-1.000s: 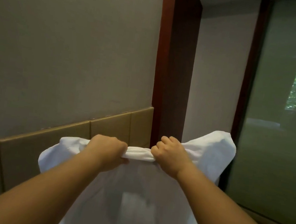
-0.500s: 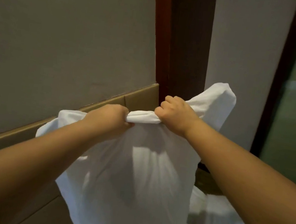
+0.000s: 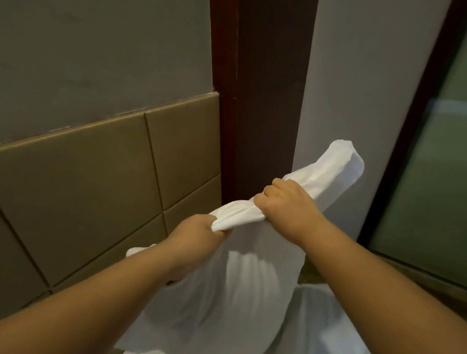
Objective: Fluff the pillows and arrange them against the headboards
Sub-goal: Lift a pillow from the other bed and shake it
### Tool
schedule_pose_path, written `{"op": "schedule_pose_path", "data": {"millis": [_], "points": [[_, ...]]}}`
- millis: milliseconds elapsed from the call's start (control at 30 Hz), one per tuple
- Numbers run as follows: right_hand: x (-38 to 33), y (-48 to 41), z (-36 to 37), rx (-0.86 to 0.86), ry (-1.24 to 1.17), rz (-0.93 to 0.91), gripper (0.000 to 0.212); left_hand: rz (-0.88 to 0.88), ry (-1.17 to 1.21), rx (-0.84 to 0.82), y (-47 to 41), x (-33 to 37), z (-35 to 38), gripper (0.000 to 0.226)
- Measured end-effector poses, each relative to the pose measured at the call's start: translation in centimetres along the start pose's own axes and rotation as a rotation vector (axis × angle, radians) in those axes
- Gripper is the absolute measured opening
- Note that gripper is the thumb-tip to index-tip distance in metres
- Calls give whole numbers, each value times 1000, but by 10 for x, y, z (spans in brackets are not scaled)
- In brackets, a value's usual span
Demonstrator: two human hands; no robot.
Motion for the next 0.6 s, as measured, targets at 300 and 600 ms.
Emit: {"op": "schedule_pose_path", "data": {"millis": [300, 600], "points": [[3, -1, 20, -131, -31, 66, 20, -5, 100, -2, -13, 1, 4, 24], [54, -53, -53, 7, 83, -4, 31, 80, 250, 24, -10, 84, -25, 27]]}}
Point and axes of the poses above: each hand's wrist, its own y-axis away from the middle knuckle, its own z-axis out of the palm, x = y × z, the point moved 10 cm from there along -y, towards the middle knuckle, and after that the axes turned 15 degrees about y, right-handed, at the moved point
